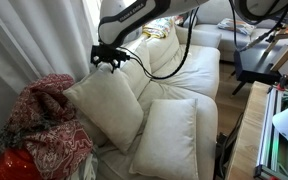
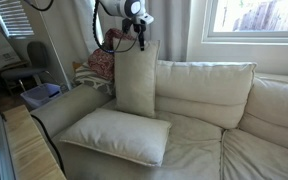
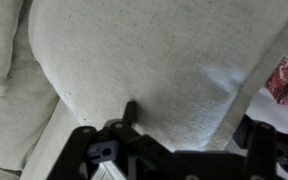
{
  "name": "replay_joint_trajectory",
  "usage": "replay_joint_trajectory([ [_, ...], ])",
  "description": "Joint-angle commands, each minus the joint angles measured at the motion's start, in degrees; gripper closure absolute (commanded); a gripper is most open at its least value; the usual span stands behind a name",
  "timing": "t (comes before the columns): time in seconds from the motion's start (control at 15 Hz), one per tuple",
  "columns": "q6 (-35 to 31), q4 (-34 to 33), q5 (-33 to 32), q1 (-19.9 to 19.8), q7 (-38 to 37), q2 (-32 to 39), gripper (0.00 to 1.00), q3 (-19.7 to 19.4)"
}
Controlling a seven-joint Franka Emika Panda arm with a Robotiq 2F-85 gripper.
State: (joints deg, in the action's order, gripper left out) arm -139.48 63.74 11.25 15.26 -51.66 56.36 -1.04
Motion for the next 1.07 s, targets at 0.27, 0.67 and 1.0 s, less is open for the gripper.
replay_joint_trajectory([
  [0.27, 0.3, -2.9, -3.7, 2.9, -22.6, 2.6, 0.71, -6.0],
  [0.67, 9.4, 1.6, -2.1, -1.5, -14.7, -4.3, 0.96, 0.7],
  [1.0, 19.1, 6.5, 0.0, -2.5, -19.2, -13.0, 0.95, 1.6],
])
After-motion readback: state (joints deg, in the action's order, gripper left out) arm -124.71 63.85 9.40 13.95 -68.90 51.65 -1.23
